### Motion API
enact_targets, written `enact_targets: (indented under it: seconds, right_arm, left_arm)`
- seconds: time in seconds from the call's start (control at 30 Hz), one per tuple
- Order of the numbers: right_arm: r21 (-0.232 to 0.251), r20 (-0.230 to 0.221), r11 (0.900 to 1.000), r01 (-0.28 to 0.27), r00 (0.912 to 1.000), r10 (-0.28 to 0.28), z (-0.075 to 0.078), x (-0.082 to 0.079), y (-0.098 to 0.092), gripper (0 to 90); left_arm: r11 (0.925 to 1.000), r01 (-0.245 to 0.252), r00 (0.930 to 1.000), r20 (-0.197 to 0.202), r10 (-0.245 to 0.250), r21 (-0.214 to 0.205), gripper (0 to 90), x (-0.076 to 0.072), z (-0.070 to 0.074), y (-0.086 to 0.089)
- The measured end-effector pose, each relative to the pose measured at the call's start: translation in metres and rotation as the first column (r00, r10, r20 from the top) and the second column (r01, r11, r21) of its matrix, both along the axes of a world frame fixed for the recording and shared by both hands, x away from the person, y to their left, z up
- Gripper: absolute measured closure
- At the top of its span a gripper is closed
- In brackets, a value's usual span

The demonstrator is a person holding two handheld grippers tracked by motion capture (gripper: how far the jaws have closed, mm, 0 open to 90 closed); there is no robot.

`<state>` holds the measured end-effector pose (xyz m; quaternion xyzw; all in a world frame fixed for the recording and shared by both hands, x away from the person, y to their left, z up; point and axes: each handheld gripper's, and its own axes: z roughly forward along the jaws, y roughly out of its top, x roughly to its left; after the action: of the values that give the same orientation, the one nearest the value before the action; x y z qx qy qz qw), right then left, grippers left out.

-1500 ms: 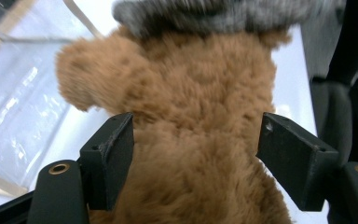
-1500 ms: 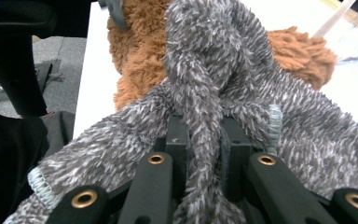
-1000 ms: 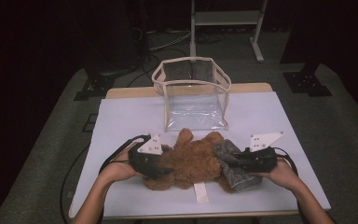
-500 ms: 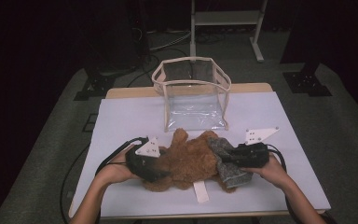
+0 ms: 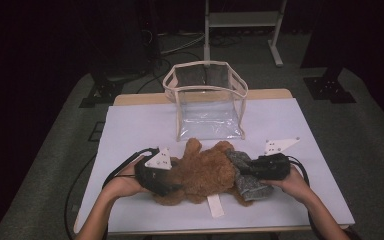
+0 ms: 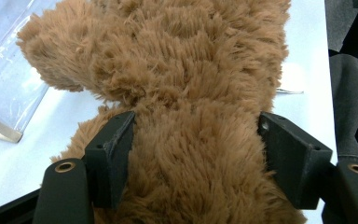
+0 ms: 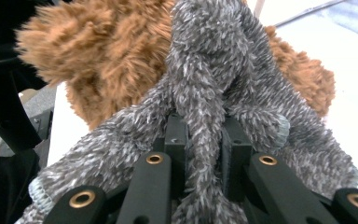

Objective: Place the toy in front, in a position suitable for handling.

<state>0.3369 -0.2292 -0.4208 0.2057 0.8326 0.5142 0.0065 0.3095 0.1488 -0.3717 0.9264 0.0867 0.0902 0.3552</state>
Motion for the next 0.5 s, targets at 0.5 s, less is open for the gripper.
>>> enact_targets:
  seconds: [0.5]
  right_arm:
    - [0.090,0.052,0.9855,-0.144,0.9888,0.140,0.028,-0.015,0.036,76.0]
  left_arm:
    - [0.9987,0.034,0.9994,0.004,-0.034,0.038,27.9,-0.001,0.005,-0.011]
